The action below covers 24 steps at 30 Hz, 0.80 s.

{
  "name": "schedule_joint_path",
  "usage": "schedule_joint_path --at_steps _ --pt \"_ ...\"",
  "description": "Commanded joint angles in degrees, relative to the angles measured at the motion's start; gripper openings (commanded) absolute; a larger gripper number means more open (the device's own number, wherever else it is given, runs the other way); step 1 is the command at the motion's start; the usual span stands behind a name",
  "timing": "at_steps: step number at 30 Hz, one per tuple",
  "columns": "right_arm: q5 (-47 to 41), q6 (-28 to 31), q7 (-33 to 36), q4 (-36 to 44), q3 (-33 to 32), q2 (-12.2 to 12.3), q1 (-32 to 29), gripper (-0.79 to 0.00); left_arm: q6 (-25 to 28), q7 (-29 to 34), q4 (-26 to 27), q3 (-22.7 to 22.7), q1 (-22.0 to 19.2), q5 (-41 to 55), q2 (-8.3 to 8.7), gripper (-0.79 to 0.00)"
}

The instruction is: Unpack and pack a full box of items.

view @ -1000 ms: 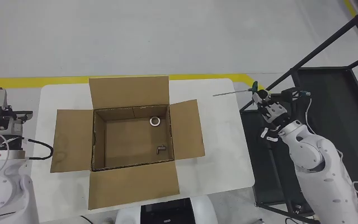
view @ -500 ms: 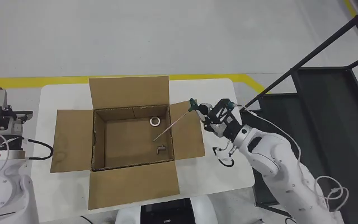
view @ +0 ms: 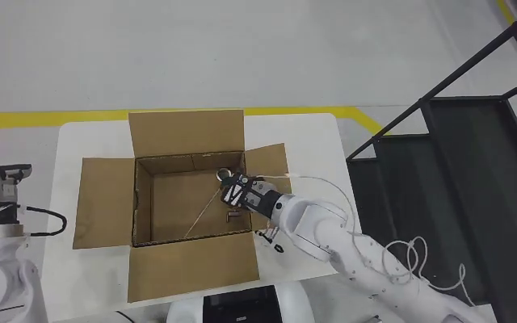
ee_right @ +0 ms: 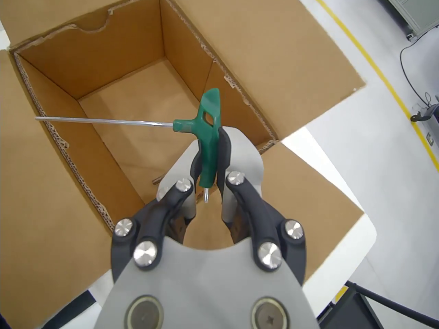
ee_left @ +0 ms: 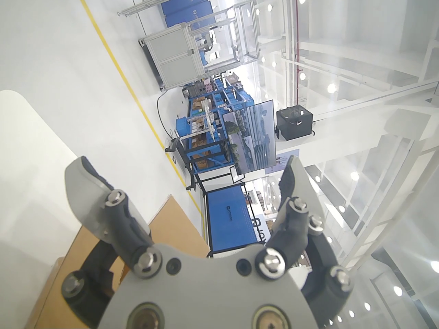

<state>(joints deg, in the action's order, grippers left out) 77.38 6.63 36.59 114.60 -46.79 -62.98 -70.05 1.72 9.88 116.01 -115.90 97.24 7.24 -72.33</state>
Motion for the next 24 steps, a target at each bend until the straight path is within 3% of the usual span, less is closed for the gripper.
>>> schedule_joint_path --at_steps 1,2,3,4,10,16,19,24 --pt "-0.11 -1.64 0.71 -2.05 2.13 -0.91 1.85 -0.785 -0.01 -0.16 0.33 0.19 0.32 -0.05 -0.05 0.0" --pt "-0.31 -2.32 0.9 -2.9 2.93 -1.36 2.68 -0.72 -0.02 -0.13 0.48 0.31 0.47 -0.28 -0.07 0.0" --pt "-0.45 -2.96 1.1 -3.67 3.57 -1.75 3.34 -0.446 -0.03 -0.19 0.57 0.41 0.57 -0.48 -0.08 0.0" --pt "-0.45 -3.41 1.32 -4.2 4.09 -2.07 3.81 -0.022 -0.04 -0.2 0.63 0.54 0.63 -0.62 -0.1 0.0" --pt "-0.85 -3.08 1.11 -4.11 4.24 -2.71 3.48 0.0 -0.86 0.05 0.81 1.66 0.59 -2.0 -0.13 0.0" --pt "-5.62 3.02 -1.02 -2.27 0.27 -1.86 0.23 0.0 -2.49 1.31 0.28 3.68 -0.57 -4.21 -0.02 0.0" --pt "-13.96 11.01 -3.92 -1.16 -4.41 -0.74 -2.93 0.0 -3.78 2.05 -0.24 4.11 -1.22 -6.33 0.14 0.0" --pt "-36.71 32.96 -4.35 -4.38 -14.91 1.87 -7.52 0.0 -7.01 5.2 -1.2 1.83 -1.78 -8.9 0.66 0.0"
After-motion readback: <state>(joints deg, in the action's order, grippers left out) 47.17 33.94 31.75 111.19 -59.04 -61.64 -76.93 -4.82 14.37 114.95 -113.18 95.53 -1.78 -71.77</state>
